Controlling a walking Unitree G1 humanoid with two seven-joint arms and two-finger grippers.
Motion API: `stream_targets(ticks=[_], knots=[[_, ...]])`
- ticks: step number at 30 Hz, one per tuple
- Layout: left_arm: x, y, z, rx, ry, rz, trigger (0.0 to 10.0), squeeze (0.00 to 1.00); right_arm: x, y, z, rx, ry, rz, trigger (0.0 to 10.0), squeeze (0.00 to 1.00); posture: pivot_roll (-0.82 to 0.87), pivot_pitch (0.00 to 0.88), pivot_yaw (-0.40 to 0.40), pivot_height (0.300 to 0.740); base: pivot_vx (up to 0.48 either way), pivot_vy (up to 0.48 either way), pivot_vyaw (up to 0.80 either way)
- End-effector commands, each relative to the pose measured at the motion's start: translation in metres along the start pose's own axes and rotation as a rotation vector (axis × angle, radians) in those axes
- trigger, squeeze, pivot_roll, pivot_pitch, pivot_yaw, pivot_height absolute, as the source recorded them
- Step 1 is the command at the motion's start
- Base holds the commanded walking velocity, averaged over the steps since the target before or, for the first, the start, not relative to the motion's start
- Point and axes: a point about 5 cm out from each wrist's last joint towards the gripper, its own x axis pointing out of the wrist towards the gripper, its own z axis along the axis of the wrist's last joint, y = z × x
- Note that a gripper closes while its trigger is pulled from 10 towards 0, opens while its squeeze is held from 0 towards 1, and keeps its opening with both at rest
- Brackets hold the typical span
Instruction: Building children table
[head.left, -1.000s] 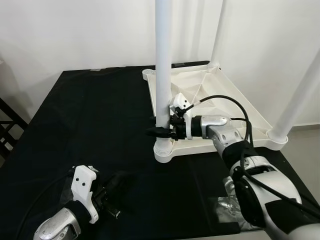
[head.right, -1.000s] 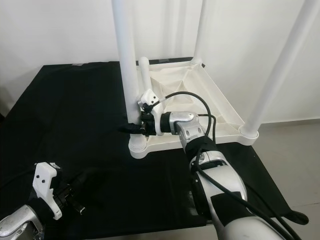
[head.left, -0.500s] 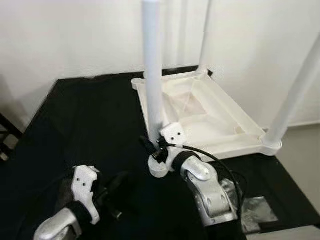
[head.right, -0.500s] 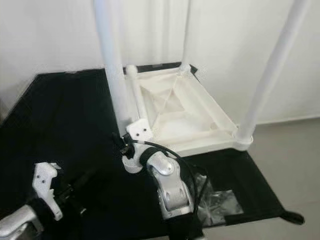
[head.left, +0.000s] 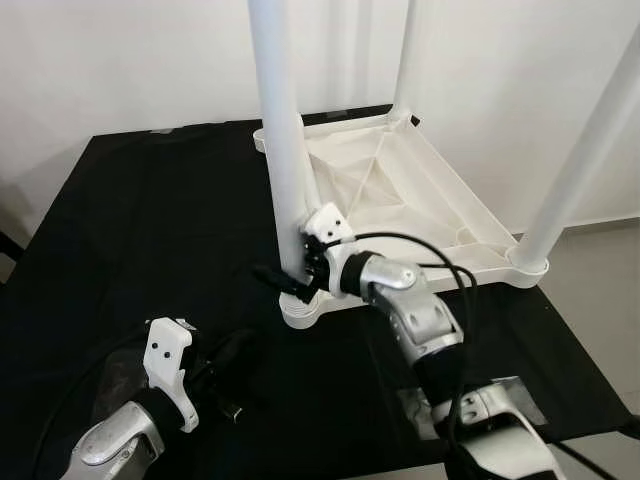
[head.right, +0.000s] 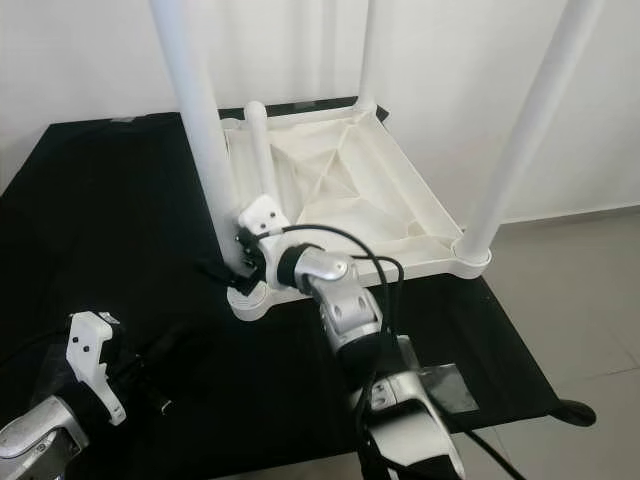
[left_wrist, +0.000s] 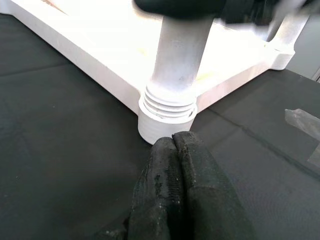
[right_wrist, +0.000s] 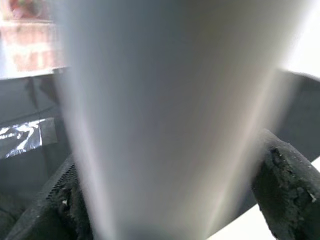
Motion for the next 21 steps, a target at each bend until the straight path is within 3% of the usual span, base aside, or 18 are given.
stream_targets(ticks=[1, 3, 7, 8, 9, 16, 21], knots=[[-0.003, 0.004, -0.004, -0.003, 0.027, 0.012, 10.0, 0.0, 0.001, 0.003, -0.005, 0.022, -0.016, 0.038, 10.0, 0.0, 0.06, 0.054, 0.011, 0.74, 0.0, 0.0, 0.0], [-0.003, 0.005, -0.005, -0.003, 0.031, 0.014, 10.0, 0.0, 0.001, 0.0, -0.006, 0.02, -0.003, 0.149, 10.0, 0.0, 0.07, 0.049, 0.008, 0.74, 0.0, 0.0, 0.0], [-0.003, 0.006, -0.006, -0.001, 0.034, 0.016, 10.0, 0.0, 0.003, -0.004, -0.006, 0.04, 0.002, 0.197, 10.0, 0.0, 0.07, 0.048, 0.008, 0.74, 0.0, 0.0, 0.0], [-0.003, 0.006, -0.006, 0.0, 0.034, 0.018, 10.0, 0.0, 0.004, -0.006, -0.005, 0.056, -0.001, 0.21, 2.4, 0.0, 0.08, 0.047, 0.007, 0.74, 0.0, 0.0, 0.0], [-0.004, 0.006, -0.006, 0.001, 0.035, 0.02, 10.0, 0.0, 0.005, -0.008, -0.004, 0.076, -0.002, 0.207, 0.0, 0.0, 0.08, 0.047, 0.006, 0.74, 0.0, 0.0, 0.0], [-0.004, 0.005, -0.006, 0.0, 0.035, 0.019, 10.0, 0.0, 0.0, -0.013, -0.012, 0.083, 0.027, 0.197, 0.0, 0.0, 0.07, 0.057, 0.006, 0.74, 0.0, 0.0, 0.0], [-0.003, 0.004, -0.006, -0.003, 0.035, 0.012, 10.0, 0.0, -0.01, -0.013, -0.03, 0.033, 0.118, 0.143, 0.0, 0.0, 0.05, 0.068, 0.008, 0.74, 0.0, 0.0, 0.0]])
